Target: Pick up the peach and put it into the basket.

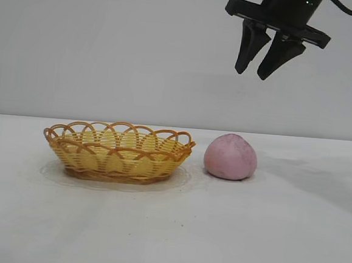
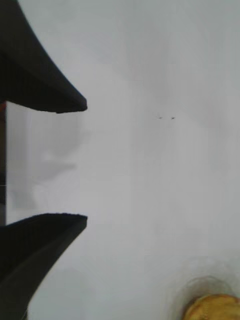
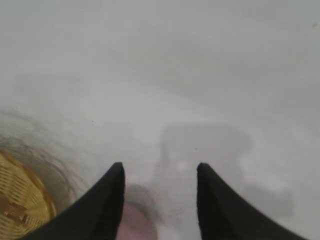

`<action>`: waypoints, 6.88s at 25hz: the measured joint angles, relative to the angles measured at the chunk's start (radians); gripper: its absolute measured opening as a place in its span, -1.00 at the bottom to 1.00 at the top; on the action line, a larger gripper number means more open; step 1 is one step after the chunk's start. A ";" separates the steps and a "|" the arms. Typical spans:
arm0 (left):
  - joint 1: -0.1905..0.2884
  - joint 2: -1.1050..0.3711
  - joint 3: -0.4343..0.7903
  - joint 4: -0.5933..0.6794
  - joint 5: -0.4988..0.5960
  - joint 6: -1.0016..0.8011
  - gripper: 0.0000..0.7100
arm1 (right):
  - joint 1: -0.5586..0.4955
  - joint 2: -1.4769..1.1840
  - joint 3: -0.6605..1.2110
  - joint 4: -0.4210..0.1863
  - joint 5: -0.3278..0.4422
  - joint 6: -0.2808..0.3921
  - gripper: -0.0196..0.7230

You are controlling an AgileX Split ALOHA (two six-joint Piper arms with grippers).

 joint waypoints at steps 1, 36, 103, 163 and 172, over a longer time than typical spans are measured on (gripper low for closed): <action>0.000 -0.042 0.019 -0.005 0.024 0.000 0.09 | 0.000 0.000 0.000 0.000 0.005 0.000 -0.06; 0.000 -0.552 0.057 -0.010 0.114 0.002 0.09 | 0.093 0.185 -0.006 0.033 0.250 -0.123 -0.95; 0.000 -0.552 0.057 -0.010 0.114 0.002 0.09 | -0.319 -0.389 0.464 -0.176 -0.153 0.254 0.02; 0.000 -0.552 0.057 -0.010 0.114 0.000 0.09 | -0.319 -1.984 1.055 -0.272 0.431 0.261 0.02; 0.000 -0.552 0.057 -0.010 0.114 0.000 0.09 | -0.327 -1.984 1.055 -0.272 0.431 0.261 0.02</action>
